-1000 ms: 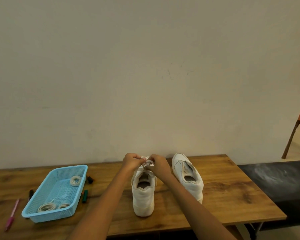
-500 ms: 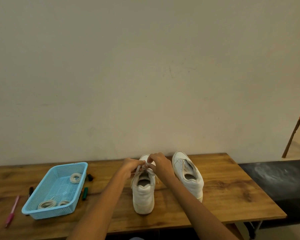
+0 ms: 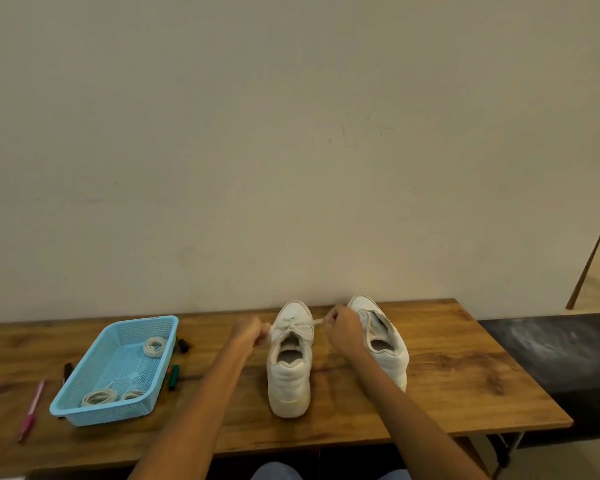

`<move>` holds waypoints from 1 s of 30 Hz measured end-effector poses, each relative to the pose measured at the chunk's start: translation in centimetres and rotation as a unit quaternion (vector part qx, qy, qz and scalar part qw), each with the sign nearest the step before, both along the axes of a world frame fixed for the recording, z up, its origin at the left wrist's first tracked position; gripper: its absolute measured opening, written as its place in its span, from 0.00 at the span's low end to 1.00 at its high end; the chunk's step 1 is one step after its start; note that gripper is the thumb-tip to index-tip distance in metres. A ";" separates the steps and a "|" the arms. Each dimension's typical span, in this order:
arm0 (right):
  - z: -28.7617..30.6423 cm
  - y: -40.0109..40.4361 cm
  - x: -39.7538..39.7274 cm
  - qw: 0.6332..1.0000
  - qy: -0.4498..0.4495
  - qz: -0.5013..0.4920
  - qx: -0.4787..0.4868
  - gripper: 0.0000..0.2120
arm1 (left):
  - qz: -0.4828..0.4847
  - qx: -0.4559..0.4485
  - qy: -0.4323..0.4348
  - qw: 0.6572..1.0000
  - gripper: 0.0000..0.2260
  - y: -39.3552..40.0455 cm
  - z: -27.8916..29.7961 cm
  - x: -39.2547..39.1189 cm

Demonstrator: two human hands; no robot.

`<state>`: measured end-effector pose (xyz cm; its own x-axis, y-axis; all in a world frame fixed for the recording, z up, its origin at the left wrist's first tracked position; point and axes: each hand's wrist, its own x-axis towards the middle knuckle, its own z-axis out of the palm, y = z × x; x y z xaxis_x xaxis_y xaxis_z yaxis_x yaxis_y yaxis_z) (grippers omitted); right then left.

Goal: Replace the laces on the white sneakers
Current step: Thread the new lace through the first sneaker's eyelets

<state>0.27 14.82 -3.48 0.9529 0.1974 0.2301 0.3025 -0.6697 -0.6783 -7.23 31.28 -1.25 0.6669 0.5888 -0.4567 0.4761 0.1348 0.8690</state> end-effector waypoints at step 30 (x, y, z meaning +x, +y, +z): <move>-0.5 0.0 0.0 0.990 0.085 0.044 0.105 0.07 | -0.198 0.247 -0.022 0.948 0.07 0.7 -1.0 2.0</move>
